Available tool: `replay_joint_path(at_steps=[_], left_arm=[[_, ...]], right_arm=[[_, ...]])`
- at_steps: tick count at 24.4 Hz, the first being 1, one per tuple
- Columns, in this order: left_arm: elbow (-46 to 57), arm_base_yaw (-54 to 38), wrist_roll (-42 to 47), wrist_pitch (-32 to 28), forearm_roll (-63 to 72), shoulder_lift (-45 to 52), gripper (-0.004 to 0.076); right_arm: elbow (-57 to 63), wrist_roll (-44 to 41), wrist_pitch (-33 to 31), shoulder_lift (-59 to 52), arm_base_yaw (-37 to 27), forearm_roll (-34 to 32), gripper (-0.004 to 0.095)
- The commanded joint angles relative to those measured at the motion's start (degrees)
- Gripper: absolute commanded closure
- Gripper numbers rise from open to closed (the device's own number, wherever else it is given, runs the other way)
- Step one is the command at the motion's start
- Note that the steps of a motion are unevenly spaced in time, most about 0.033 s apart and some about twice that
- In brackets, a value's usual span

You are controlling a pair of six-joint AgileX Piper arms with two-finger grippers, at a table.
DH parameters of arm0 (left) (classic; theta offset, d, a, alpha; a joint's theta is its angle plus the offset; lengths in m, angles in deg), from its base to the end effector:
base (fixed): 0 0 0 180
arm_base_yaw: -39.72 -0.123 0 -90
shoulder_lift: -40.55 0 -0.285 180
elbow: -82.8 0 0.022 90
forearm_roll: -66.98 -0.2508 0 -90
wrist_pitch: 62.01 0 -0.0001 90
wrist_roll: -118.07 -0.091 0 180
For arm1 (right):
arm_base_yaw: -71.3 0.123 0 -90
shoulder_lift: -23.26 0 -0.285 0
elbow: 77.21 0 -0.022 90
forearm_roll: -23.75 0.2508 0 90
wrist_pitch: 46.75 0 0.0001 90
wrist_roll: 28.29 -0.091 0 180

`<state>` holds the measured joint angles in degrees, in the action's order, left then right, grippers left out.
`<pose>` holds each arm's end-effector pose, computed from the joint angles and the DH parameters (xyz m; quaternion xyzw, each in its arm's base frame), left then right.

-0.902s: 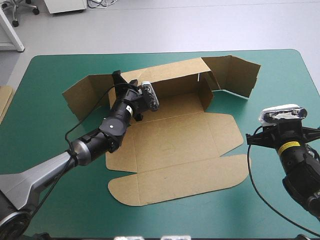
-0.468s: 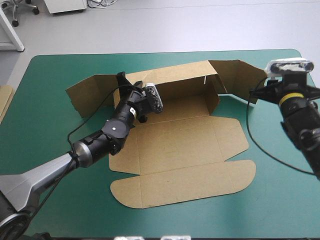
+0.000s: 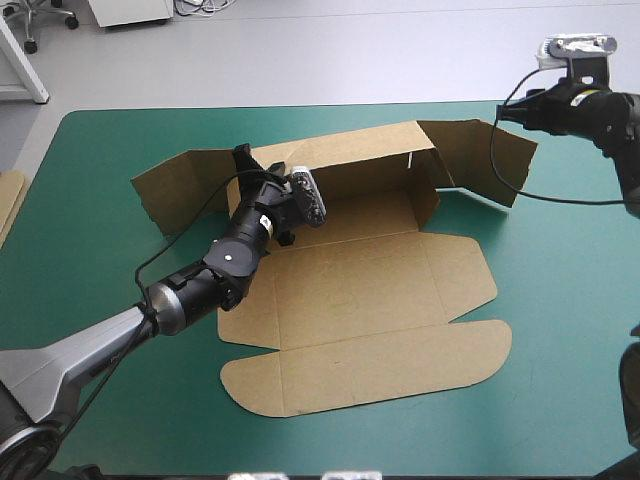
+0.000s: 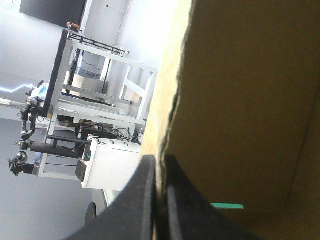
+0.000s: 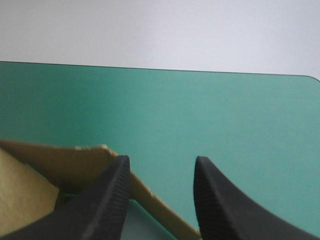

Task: Fold the box

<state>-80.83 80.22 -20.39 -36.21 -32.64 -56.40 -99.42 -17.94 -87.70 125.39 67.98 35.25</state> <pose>0.2926 -0.1984 0.3005 0.5228 0.6095 0.2684 0.5321 0.3809 -0.0102 0.4216 -0.0197 0.8658 0.0354 0.4987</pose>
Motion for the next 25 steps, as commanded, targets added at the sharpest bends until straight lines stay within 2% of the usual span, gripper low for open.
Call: replay_joint_path(at_steps=[1,9,15,18,22,25], left_arm=[[-1.1,0.4,1.8,-0.2,-4.6,2.4,0.0734],[-1.1,0.4,1.7,-0.2,-4.6,2.4,0.0734],[-1.1,0.4,1.7,-0.2,-4.6,2.4,0.0734],[-1.1,0.4,1.7,-0.2,-4.6,2.4,0.0734],[-1.1,0.4,1.7,-0.2,-4.6,2.4,0.0734],[-1.1,0.4,1.7,-0.2,-4.6,2.4,0.0734]], right_arm=[[-9.2,2.3,1.8,3.2,-0.5,3.5,0.0530],[-20.3,3.4,-1.6,14.6,-0.4,9.4,0.0695],[-23.1,4.6,-4.0,19.6,-0.4,12.9,0.0804],[-23.0,6.9,-7.2,21.7,-0.4,15.9,0.0928],[-23.0,11.7,-12.5,21.7,-0.4,20.4,0.0926],[-22.4,13.7,-19.9,21.7,-0.4,21.5,0.0927]])
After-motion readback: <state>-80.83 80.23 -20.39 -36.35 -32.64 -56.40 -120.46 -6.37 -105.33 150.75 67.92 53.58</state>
